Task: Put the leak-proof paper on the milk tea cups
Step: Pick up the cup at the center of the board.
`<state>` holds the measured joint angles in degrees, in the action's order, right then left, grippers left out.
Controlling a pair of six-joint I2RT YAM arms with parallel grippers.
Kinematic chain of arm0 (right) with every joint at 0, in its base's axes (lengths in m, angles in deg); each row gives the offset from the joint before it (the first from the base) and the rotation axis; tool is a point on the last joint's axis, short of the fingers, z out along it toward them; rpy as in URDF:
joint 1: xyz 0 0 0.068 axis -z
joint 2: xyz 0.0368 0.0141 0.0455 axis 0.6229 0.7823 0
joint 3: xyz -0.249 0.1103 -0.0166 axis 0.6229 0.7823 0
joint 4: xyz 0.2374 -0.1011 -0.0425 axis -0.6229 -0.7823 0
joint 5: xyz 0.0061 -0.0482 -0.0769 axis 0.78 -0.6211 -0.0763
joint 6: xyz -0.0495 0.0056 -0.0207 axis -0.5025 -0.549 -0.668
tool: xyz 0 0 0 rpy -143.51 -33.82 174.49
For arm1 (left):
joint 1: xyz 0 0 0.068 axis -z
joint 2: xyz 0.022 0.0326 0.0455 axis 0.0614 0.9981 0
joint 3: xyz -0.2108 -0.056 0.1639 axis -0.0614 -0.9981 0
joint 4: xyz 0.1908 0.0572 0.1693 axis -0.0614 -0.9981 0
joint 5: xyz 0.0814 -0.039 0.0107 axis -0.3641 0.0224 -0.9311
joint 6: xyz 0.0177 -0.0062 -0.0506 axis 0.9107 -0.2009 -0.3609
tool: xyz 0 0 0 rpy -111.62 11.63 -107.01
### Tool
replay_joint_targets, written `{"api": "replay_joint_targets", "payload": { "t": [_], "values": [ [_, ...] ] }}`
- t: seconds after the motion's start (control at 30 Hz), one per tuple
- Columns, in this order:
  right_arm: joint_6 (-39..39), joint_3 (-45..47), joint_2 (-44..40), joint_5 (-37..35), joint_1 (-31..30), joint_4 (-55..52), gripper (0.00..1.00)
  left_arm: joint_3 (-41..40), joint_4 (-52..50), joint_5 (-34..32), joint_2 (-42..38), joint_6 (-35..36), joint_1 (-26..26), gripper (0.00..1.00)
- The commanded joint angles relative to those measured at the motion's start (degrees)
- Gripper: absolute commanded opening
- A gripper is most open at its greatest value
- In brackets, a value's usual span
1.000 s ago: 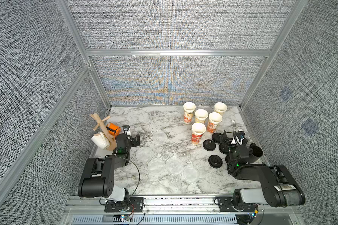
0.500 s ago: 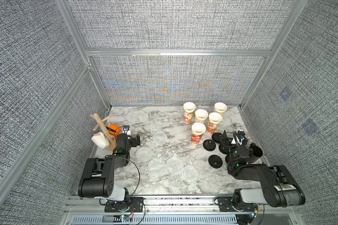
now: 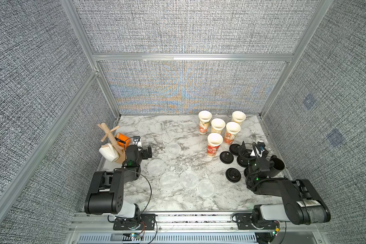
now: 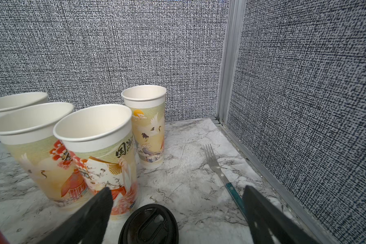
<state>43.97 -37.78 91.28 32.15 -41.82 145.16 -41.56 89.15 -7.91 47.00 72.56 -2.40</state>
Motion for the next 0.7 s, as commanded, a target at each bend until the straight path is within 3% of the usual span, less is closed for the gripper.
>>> {"api": "replay_joint_targets", "payload": {
  "t": [0.0,0.1,0.17,0.33,0.47,0.67],
  "values": [
    [0.4,-0.6,-4.0,0.2,0.3,-1.5,0.93,0.4,1.6,-2.0,-1.4,0.2,0.0,1.0],
    [0.5,-6.3,-15.4,-2.2,-0.2,-19.6,0.93,8.0,-18.9,-7.9,-10.9,-3.6,0.2,1.0],
    [2.2,-13.8,-20.9,-3.4,-0.3,-36.2,0.93,11.7,-26.6,-11.4,-15.8,-8.7,0.2,1.0],
    [13.0,-32.1,-24.3,-6.9,-2.5,-77.0,0.93,21.8,-46.6,-10.8,-21.3,-19.8,0.2,1.0],
    [16.2,-38.2,-27.3,-8.2,-9.3,-93.1,0.93,28.3,-60.0,-1.7,-23.1,-23.2,1.0,1.0],
    [19.1,-39.0,-27.3,8.3,-17.1,-100.7,0.95,28.8,-69.6,7.8,-28.3,-23.7,5.0,1.0]
  ]
}}
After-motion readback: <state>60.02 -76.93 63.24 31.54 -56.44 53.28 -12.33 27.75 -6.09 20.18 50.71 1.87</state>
